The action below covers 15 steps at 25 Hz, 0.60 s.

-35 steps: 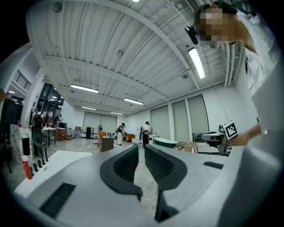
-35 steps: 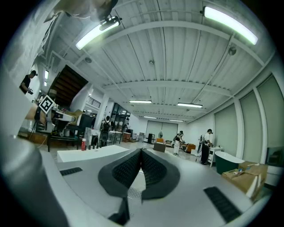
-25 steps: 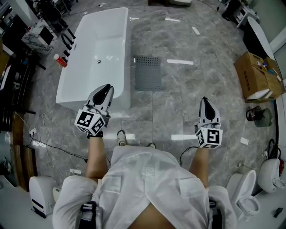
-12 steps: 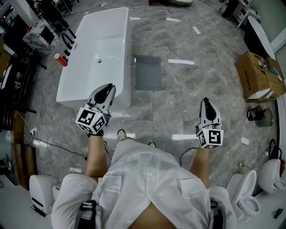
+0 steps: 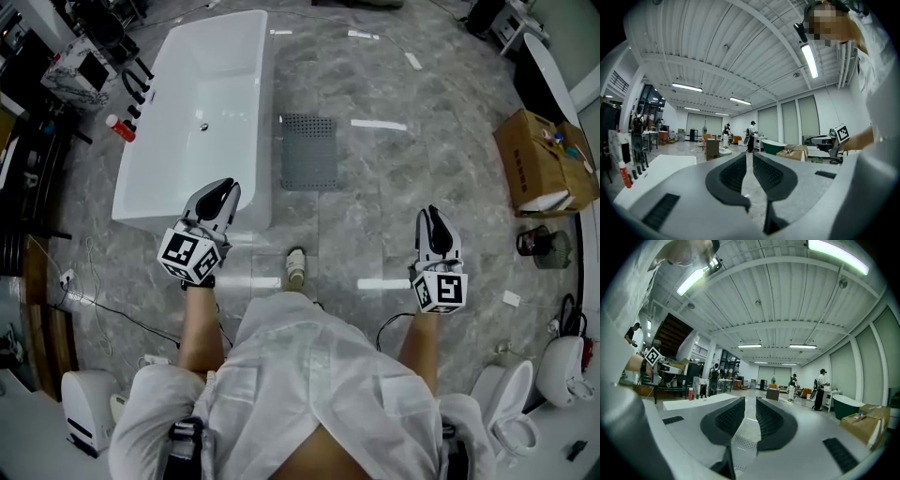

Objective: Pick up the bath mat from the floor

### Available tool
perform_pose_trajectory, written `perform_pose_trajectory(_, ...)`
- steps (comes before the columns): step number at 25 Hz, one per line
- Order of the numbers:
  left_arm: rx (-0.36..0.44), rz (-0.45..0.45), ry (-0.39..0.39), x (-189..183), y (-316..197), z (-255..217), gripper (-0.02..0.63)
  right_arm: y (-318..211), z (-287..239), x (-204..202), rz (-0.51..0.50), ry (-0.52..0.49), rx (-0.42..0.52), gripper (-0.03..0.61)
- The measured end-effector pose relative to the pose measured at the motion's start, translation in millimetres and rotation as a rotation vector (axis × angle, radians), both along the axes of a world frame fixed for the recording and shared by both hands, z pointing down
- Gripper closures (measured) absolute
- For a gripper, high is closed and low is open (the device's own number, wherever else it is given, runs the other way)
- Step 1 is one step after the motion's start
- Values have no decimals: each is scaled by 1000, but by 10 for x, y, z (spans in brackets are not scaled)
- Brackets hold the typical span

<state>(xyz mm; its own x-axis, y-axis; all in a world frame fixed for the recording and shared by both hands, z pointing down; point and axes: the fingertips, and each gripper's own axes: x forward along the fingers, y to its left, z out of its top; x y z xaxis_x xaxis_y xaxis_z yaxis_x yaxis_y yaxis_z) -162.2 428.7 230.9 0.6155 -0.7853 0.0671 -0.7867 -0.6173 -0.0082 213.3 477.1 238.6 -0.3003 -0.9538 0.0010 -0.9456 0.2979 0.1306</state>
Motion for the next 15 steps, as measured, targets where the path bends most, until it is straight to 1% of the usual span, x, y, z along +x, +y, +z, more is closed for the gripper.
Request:
perform_pose_trajectory(2, 4, -10, 9, -27, -241, 23, 561, -212, -11, 39, 4, 2, -8, 483)
perform_pose_trajectory(8, 28, -36, 27, -69, -1057, -38, 561, -939, -142, 205, 38, 18, -9, 477)
perform_pose_trajectory(15, 24, -25, 31, -258, -1783, -64, 563, -1674, -239, -40, 38, 23, 12, 477)
